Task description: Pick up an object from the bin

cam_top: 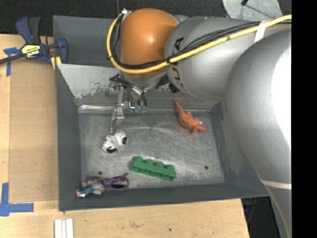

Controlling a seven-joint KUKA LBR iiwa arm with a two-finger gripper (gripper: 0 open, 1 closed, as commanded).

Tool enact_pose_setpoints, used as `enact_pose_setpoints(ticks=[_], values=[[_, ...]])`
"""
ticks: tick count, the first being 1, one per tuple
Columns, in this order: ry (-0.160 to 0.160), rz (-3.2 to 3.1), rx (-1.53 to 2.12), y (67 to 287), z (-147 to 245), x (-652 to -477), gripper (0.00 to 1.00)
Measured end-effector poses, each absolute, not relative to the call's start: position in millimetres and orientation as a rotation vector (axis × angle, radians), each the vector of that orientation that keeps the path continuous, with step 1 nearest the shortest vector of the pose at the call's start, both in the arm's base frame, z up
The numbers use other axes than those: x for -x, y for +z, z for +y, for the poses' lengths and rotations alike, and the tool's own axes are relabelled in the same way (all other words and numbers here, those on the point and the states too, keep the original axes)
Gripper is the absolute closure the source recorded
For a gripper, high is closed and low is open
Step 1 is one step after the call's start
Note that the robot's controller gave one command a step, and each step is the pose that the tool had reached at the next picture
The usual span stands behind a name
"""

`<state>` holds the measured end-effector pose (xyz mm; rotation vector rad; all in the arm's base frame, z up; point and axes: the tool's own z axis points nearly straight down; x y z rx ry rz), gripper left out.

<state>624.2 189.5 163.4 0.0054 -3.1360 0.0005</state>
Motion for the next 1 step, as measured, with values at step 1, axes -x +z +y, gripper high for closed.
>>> enact_pose_setpoints(ticks=[1], values=[[-0.002, -3.144, -0.001, 168.6, 188.7, -626.2, 0.00]])
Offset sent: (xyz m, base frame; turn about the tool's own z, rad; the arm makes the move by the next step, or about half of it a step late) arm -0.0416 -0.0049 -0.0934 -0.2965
